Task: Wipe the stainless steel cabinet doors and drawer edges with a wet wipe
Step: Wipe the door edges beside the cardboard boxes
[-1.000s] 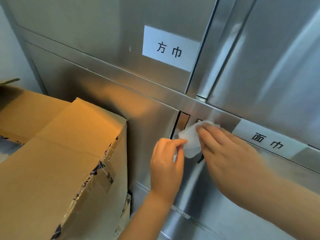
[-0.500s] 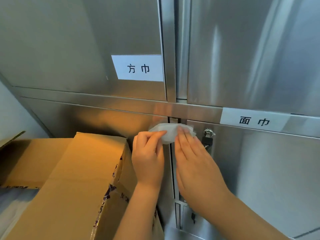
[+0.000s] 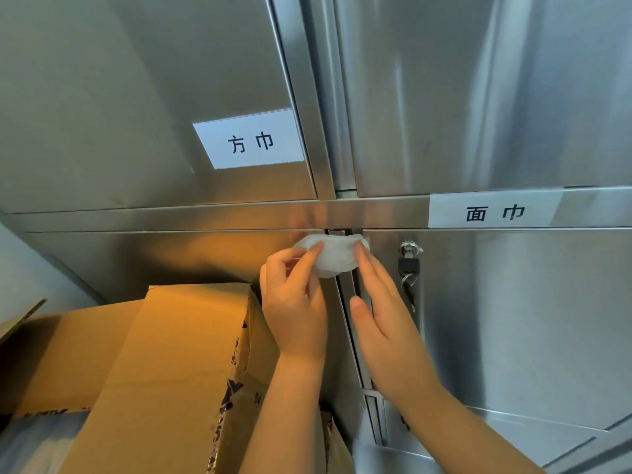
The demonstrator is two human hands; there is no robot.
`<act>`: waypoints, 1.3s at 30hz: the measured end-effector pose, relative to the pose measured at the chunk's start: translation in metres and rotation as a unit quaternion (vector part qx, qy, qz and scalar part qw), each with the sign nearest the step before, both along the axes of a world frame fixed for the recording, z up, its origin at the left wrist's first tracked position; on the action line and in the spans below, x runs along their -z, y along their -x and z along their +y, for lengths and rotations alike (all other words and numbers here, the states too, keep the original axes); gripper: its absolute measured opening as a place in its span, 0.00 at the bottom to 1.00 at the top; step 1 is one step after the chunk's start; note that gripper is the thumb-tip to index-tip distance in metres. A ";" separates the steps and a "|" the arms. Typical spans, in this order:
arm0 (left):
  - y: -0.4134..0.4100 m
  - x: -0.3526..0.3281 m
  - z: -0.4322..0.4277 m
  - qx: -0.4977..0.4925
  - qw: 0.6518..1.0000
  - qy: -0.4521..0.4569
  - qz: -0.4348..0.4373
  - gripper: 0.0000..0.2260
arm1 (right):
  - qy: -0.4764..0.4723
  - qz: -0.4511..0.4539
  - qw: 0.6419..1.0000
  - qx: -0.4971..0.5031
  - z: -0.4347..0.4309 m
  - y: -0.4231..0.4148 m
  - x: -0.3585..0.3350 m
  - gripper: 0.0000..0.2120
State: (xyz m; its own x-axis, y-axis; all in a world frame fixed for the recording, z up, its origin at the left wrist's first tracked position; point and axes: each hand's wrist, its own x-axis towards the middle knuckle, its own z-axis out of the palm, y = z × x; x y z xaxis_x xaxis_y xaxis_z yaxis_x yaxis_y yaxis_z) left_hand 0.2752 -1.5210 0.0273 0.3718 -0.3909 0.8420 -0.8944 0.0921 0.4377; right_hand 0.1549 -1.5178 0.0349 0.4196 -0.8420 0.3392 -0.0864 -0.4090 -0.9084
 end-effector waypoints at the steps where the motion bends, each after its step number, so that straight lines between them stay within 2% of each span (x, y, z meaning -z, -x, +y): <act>1: 0.000 0.002 -0.002 -0.005 1.000 -0.001 -0.002 0.10 | -0.016 -0.028 0.999 -0.010 -0.002 -0.002 -0.001 0.28; 7: 0.015 0.029 -0.004 -0.095 0.981 -0.105 -0.135 0.20 | -0.124 -0.154 0.978 -0.068 -0.011 -0.007 -0.004 0.26; 10: 0.022 0.032 -0.005 -0.078 0.981 -0.133 -0.116 0.26 | -0.130 -0.166 0.975 -0.073 -0.016 -0.005 -0.003 0.24; 14: 0.022 0.031 -0.004 -0.035 0.983 -0.158 -0.089 0.27 | -0.123 -0.158 0.974 -0.104 -0.019 -0.003 -0.001 0.22; 22: 0.020 0.029 -0.002 -0.017 0.980 -0.152 -0.124 0.25 | -0.165 -0.208 0.952 -0.153 -0.027 -0.004 -0.009 0.22; 26: 0.021 0.030 -0.003 0.001 0.976 -0.153 -0.156 0.30 | -0.169 -0.187 0.957 -0.142 -0.030 -0.004 -0.014 0.24; 32: 0.019 0.034 -0.003 0.012 0.975 -0.155 -0.156 0.33 | -0.160 -0.166 0.964 -0.130 -0.034 -0.004 -0.008 0.26; 36: 0.020 0.049 0.003 0.011 0.970 -0.185 -0.157 0.27 | -0.161 -0.173 0.963 -0.126 -0.034 -0.001 0.012 0.25; 39: 0.021 0.061 0.008 0.018 0.965 -0.214 -0.149 0.27 | -0.177 -0.170 0.961 -0.125 -0.035 0.000 0.031 0.25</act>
